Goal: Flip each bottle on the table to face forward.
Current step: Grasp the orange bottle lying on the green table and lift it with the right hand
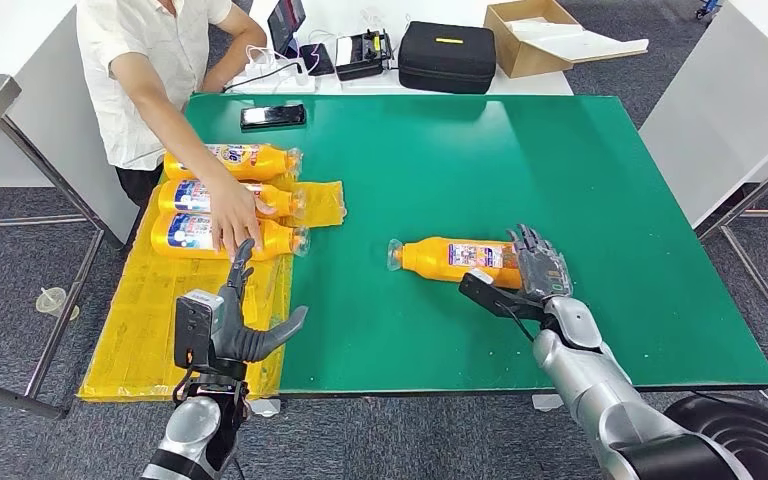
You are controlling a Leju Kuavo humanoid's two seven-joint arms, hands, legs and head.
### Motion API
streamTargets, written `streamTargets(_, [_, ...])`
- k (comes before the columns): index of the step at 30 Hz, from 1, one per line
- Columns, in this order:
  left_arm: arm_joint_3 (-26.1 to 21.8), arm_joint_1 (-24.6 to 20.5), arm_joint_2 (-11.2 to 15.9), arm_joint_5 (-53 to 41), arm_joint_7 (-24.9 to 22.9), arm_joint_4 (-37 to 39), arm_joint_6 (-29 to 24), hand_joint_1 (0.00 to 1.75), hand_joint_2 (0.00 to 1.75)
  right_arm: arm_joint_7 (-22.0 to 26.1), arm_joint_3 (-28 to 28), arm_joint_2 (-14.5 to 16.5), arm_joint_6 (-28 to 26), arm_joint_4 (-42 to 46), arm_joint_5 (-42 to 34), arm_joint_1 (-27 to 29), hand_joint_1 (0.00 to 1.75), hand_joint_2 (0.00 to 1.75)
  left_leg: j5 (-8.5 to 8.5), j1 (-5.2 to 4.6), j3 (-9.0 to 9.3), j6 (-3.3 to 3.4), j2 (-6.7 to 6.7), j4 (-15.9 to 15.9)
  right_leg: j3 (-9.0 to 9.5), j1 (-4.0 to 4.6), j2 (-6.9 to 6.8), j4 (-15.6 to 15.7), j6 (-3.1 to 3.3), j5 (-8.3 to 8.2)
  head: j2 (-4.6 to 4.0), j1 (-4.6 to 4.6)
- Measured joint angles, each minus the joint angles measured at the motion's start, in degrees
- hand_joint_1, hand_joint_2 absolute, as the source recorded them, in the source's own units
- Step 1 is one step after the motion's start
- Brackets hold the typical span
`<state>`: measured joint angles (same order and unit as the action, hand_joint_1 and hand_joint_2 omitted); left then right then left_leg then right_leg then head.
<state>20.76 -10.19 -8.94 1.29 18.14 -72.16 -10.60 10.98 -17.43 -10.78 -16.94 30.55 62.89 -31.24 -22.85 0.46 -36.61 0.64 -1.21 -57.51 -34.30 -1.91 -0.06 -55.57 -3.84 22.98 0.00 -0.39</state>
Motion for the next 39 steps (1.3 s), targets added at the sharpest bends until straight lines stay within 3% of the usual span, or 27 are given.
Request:
streamTargets(5, [0.3, -0.6, 0.0, 0.2, 0.1, 0.7, 0.0, 0.0, 1.75, 1.2, 0.0, -0.4, 5.1, -2.1, -2.9, -1.2, 1.75, 1.75, 0.0, 0.0, 0.05, 0.0, 0.01, 0.0, 0.02, 0.0, 0.0, 0.0, 0.0, 0.0, 0.0, 0.0])
streamTargets(15, [0.5, -1.8, 0.0, 0.5, 0.4, 1.9, 0.0, 0.0, 1.75, 3.9, 1.2, -1.3, 8.0, -4.5, -8.4, -2.3, 1.75, 1.75, -0.01, 0.01, 0.35, 0.0, 0.01, 0.0, 0.28, 0.01, 0.0, 0.0, 0.01, 0.01, 0.0, 0.01])
streamTargets(23, [0.6, -2.1, 0.0, 2.7, 0.7, 2.4, 1.0, 0.0, 1.75, 13.5, 6.5, -1.0, 13.4, -5.0, -19.0, -1.5, 1.75, 1.75, -0.02, 0.0, 0.45, 0.0, 0.06, 0.0, 0.37, 0.01, 0.05, 0.0, 0.01, -0.01, 0.0, 0.01])
streamTargets(28, [0.4, -2.1, -0.1, 15.0, -3.1, 3.3, 9.2, 0.0, 1.75, 18.9, 9.1, 0.6, 15.6, -4.4, -24.2, -0.5, 1.75, 1.75, -0.05, 0.01, 0.51, -0.03, 0.16, 0.0, 0.42, 0.06, 0.12, 0.0, 0.01, -0.01, 0.0, 0.01])
streamTargets(33, [0.2, -2.3, 0.1, 30.3, -5.7, 6.6, 20.2, 0.0, 1.75, 24.2, 10.0, 5.3, 24.0, 3.4, -35.4, 3.5, 1.75, 1.75, -0.04, 0.05, 0.44, -0.08, 0.27, 0.0, 0.29, 0.09, 0.17, 0.0, 0.03, -0.02, 0.0, -0.02])
streamTargets(39, [0.7, -2.3, 0.7, 33.2, -5.3, 8.4, 22.5, 0.0, 1.75, 24.4, 9.6, 8.0, 26.4, 12.6, -42.4, 6.8, 1.75, 1.75, 0.0, 0.1, 0.21, -0.06, 0.02, 0.0, 0.22, 0.07, 0.04, 0.0, 0.04, 0.02, 0.0, 0.01])
